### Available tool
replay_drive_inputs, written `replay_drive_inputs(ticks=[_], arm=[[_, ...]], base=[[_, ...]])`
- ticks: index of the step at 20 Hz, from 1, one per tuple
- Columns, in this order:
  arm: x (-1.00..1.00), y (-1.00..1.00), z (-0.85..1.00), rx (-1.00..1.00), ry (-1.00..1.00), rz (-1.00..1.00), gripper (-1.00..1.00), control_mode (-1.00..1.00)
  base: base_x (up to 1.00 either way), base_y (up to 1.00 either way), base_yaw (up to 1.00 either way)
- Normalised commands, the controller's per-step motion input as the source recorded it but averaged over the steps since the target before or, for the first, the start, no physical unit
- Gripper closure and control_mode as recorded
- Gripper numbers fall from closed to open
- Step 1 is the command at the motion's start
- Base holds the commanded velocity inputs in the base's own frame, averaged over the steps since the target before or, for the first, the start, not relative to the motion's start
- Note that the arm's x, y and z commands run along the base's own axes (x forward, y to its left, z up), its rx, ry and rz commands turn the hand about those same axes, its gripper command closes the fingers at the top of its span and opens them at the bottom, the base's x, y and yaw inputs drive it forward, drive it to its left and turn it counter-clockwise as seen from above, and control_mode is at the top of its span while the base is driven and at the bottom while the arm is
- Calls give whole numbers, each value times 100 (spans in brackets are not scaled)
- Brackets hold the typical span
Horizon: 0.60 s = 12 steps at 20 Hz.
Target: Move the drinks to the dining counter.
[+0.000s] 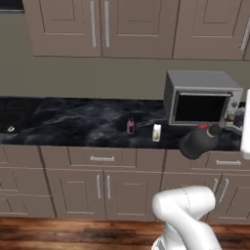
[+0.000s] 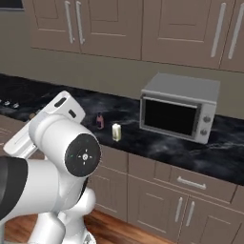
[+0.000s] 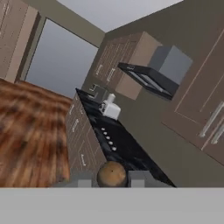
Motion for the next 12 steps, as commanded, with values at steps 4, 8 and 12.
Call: replay_drive_inputs(ticks=[4, 8, 12], arm=[[0, 0, 0, 0, 0, 0, 100, 100], [0, 0, 0, 0, 0, 0, 100, 100], [0, 0, 0, 0, 0, 0, 100, 100]], base=[[-43, 37, 38], [-39, 36, 40], [-34, 35, 40]])
